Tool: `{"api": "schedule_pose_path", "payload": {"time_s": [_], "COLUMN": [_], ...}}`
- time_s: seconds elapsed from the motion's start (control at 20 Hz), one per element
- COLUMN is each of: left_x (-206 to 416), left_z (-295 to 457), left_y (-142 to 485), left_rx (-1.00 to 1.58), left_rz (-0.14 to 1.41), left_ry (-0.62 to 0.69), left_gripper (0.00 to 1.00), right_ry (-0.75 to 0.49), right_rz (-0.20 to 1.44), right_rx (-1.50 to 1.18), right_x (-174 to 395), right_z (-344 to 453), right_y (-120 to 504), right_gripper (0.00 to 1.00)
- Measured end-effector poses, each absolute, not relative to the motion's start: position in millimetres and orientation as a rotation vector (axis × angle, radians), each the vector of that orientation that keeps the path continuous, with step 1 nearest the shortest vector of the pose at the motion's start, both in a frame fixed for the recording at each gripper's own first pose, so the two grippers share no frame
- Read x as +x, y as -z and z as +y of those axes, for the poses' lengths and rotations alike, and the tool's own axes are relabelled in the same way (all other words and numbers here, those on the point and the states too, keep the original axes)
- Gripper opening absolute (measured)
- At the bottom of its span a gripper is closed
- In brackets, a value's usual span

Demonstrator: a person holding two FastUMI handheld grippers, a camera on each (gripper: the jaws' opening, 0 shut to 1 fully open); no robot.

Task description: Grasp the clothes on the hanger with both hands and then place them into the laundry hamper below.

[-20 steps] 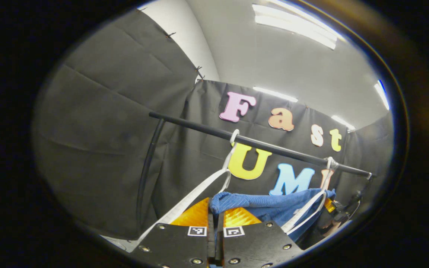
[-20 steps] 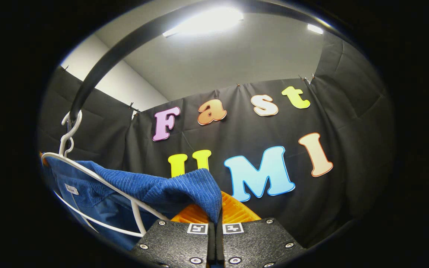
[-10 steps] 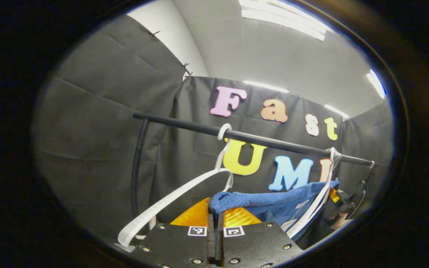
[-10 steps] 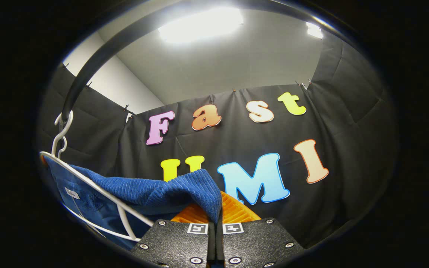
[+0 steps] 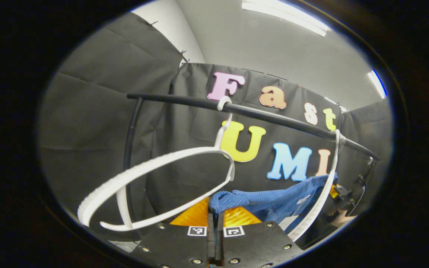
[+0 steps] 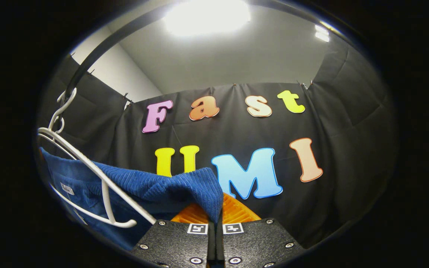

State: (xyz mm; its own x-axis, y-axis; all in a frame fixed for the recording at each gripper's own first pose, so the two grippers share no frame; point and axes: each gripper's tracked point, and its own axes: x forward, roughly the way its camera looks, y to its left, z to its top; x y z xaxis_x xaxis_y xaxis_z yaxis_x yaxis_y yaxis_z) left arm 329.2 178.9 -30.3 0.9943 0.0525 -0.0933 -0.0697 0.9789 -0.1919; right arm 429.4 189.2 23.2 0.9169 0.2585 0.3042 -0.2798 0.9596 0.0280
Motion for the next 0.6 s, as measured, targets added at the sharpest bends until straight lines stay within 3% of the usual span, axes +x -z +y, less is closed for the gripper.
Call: {"api": "schedule_pose_path", "payload": {"time_s": [0.6], "left_x": [291], "left_z": [170], "left_y": [112], "left_rx": [-0.335], "left_rz": [0.169], "left_ry": [-0.154], "left_gripper": [0.01], "right_ry": [-0.31], "right_rz": [-0.191], "right_rx": [0.026], "right_x": [421], "right_z": [196], "right_y": [33], "right_gripper": [0.0]}}
